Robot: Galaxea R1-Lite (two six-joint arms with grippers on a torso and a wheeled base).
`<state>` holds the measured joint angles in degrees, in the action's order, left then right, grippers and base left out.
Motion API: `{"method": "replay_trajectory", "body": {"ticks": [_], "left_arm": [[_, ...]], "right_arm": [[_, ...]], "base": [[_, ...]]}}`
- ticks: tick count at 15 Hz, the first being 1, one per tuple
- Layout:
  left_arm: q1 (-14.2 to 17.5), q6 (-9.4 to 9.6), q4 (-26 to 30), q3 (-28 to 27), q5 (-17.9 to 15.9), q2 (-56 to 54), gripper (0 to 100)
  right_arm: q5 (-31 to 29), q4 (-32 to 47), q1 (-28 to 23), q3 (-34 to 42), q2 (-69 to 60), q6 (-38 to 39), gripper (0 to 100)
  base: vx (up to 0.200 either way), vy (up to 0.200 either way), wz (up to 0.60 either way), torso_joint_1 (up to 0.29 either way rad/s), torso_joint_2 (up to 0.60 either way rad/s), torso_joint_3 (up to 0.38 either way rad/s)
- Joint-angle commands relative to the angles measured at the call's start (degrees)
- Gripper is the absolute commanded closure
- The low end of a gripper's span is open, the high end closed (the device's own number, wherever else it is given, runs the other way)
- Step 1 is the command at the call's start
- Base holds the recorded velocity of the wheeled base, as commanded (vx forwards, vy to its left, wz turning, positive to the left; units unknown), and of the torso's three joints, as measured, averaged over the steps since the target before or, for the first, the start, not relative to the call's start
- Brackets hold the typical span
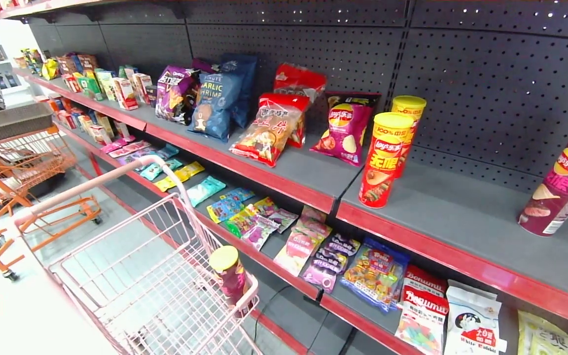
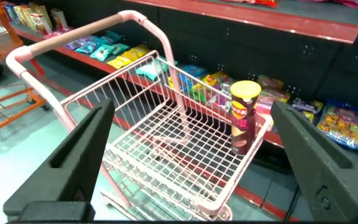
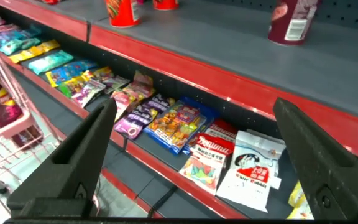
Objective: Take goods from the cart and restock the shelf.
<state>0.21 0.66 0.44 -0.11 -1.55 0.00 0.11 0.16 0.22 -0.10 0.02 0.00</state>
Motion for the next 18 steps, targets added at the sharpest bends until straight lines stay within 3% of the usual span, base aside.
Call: {"method": "replay_trajectory", "body": {"ticks": [1,12,18], "left_arm": [[0.06,-0.04,0.00,0.02,-0.03,0.09,0],[0.06,0.04,0.00,-0.07,-0.03,0.09,0],[0.06,0.22,0.00,-0.07,-0.12,0.09,0]], "right_arm": [[0.07,0.02,0.04,0.01,-0.02,0.00,0],[0.07,0.02,0.04,0.01,-0.02,0.09,0],[-0.02,0.02,0.04,0.01,-0.02,0.09,0]], "base": [[0.000,0.000,0.00,-0.144,0.33,0.193],[0.000,0.000,0.00,-0.150,0.37,0.213],[0.000,0.000,0.00,-0.194,0.53,0.328]]}}
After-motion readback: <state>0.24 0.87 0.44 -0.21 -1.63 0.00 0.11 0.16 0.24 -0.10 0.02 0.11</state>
